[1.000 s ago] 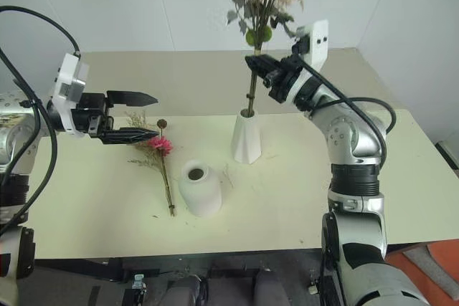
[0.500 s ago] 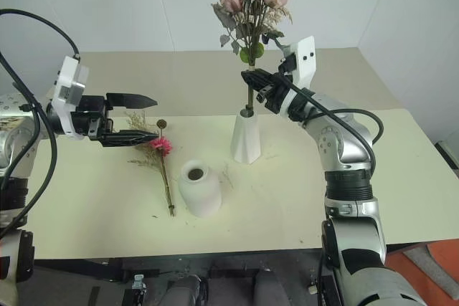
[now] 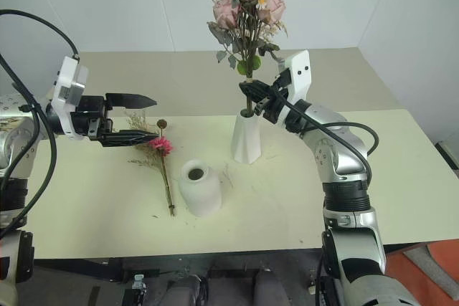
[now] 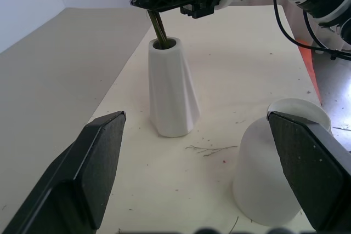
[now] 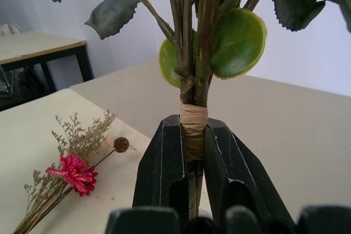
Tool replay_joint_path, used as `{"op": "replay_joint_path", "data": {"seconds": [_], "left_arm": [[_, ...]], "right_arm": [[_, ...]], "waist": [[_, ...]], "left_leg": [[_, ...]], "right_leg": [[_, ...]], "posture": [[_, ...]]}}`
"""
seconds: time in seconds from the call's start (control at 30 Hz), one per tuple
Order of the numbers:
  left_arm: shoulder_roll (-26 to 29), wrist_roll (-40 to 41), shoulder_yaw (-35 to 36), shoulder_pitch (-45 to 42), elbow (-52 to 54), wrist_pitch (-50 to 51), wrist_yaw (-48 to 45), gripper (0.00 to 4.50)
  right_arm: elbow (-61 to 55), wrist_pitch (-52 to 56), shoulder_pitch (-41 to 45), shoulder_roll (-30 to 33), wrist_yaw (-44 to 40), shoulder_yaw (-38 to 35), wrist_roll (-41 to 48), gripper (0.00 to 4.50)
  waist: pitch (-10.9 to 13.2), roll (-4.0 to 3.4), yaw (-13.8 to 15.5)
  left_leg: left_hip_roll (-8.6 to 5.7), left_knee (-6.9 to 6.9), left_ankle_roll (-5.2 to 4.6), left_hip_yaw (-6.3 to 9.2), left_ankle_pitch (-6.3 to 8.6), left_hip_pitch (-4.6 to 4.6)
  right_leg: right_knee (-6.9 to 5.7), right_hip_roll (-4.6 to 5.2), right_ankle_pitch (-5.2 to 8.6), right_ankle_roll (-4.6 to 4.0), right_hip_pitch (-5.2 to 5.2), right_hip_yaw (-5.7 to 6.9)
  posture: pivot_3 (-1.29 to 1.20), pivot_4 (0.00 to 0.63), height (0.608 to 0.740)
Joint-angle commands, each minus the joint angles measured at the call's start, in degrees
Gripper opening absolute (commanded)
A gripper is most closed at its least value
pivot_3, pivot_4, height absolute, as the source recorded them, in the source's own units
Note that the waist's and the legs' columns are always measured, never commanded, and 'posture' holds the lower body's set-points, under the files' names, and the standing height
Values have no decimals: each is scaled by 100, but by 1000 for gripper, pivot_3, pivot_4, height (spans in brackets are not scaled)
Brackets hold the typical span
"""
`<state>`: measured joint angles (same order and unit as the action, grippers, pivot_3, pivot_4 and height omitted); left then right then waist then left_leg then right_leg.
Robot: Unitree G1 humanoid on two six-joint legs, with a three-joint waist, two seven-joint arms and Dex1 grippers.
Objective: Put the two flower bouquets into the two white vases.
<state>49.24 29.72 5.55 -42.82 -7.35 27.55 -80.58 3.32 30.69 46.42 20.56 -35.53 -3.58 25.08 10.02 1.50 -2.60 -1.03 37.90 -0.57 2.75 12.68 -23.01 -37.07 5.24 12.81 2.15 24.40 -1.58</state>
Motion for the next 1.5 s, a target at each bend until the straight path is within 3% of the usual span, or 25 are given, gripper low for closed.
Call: {"op": "replay_joint_path", "data": {"seconds": [0.03,0.1,0.13,0.37,0.5,0.77,0.9,1.03,1.27,1.5], "left_arm": [[26,73,111,-92,81,-93,11,4500],[20,72,110,-94,75,-101,12,4500],[19,71,110,-94,74,-102,13,4500],[55,82,142,-47,120,-83,22,4500],[151,65,194,93,240,-34,75,4500],[508,-88,235,900,779,510,812,4500],[1048,-313,-393,941,1329,2327,1539,4500],[1083,-257,-1050,585,1626,3641,1893,4500],[226,-281,-1865,-235,1511,5570,2835,4500],[-712,-848,-2338,-692,789,6207,4104,4500]], "right_arm": [[-218,-154,127,22,63,-151,32,224],[-246,-137,84,31,47,-145,55,224],[-270,-124,52,36,43,-137,62,945],[-579,73,-248,156,5,-89,98,3154],[-1148,510,-609,683,-235,-128,256,4475],[-2067,1266,-1464,2223,-1178,-305,671,4475],[-2100,1099,-1585,2944,-1817,-428,729,4475],[-1854,837,-1359,3287,-2276,-387,715,4475],[-1342,186,-715,3402,-3422,-118,731,4475],[-1325,-124,-593,3280,-3880,-22,743,4475]], "waist": [[0,0,2],[0,0,3],[0,0,2],[0,0,5],[0,0,13],[1,1,13],[3,5,13],[4,7,22],[7,12,31],[8,14,32]], "left_leg": [[0,0,0,0,0,0],[0,0,0,0,0,0],[0,0,0,0,0,0],[0,0,0,0,0,-1],[0,0,0,1,0,-2],[1,0,-1,1,0,-1],[4,0,-1,2,0,5],[2,0,-1,1,0,13],[1,0,-1,2,0,6],[-2,0,-1,4,0,8]], "right_leg": [[0,0,0,0,0,0],[0,0,0,0,0,0],[0,0,0,0,0,0],[1,1,0,0,-1,0],[2,0,0,1,-1,1],[8,1,1,2,-4,1],[7,-1,3,5,-9,1],[10,-1,28,46,-22,3],[10,-1,18,30,-16,3],[6,1,7,12,-17,2]], "posture": [[0,150,740],[0,150,740],[0,150,740],[0,150,740],[0,150,740],[0,150,740],[0,150,740],[0,150,740],[0,150,740],[0,150,740]]}}
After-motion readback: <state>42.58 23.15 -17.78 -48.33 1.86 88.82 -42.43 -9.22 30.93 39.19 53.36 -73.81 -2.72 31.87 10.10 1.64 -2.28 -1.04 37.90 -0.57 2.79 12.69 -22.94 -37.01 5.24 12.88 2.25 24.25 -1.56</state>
